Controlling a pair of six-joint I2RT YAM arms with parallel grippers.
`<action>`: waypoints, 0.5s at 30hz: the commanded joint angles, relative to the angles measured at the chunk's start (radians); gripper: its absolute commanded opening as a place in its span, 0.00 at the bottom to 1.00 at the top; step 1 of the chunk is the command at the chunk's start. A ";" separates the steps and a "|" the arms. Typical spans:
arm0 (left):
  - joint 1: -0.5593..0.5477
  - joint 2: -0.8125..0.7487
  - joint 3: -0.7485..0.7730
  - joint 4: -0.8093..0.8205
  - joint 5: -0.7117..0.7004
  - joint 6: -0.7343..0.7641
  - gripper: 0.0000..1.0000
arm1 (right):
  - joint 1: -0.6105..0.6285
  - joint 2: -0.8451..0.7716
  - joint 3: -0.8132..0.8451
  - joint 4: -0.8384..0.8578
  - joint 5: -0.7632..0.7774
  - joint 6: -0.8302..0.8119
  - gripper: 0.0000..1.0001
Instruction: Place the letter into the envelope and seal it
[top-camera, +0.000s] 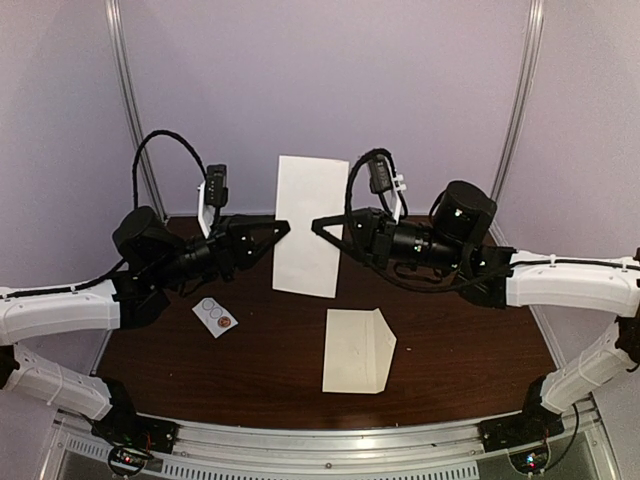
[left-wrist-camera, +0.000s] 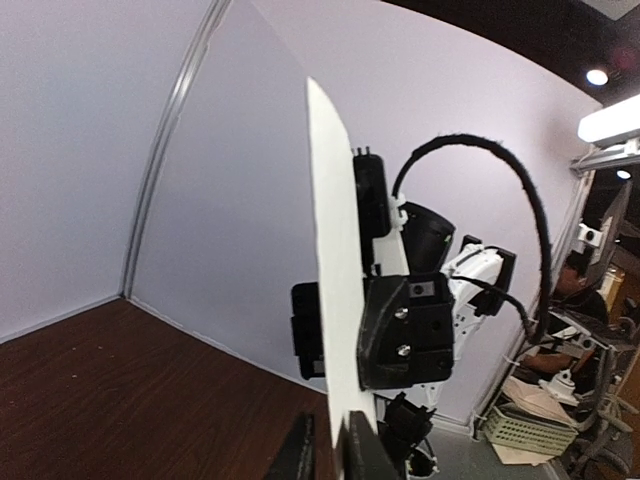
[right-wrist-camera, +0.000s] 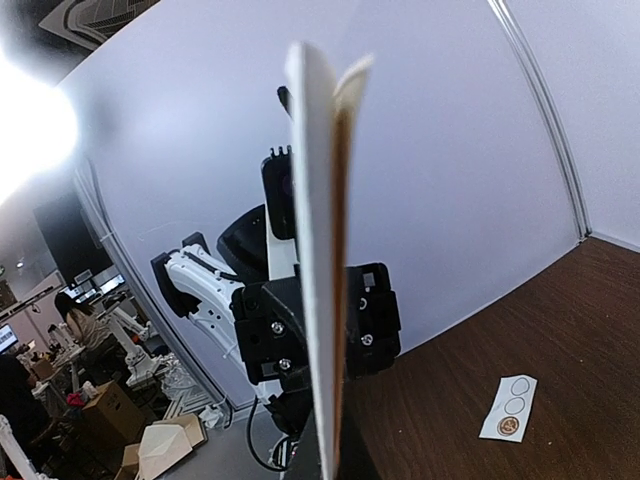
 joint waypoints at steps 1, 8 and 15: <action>-0.005 0.003 0.017 -0.078 -0.072 -0.001 0.28 | 0.005 -0.062 -0.016 -0.017 0.099 -0.027 0.00; -0.004 0.004 0.004 -0.273 -0.230 -0.033 0.80 | -0.032 -0.149 -0.029 -0.316 0.244 -0.074 0.00; -0.007 0.066 -0.032 -0.424 -0.333 -0.126 0.72 | -0.125 -0.210 -0.079 -0.651 0.329 0.002 0.00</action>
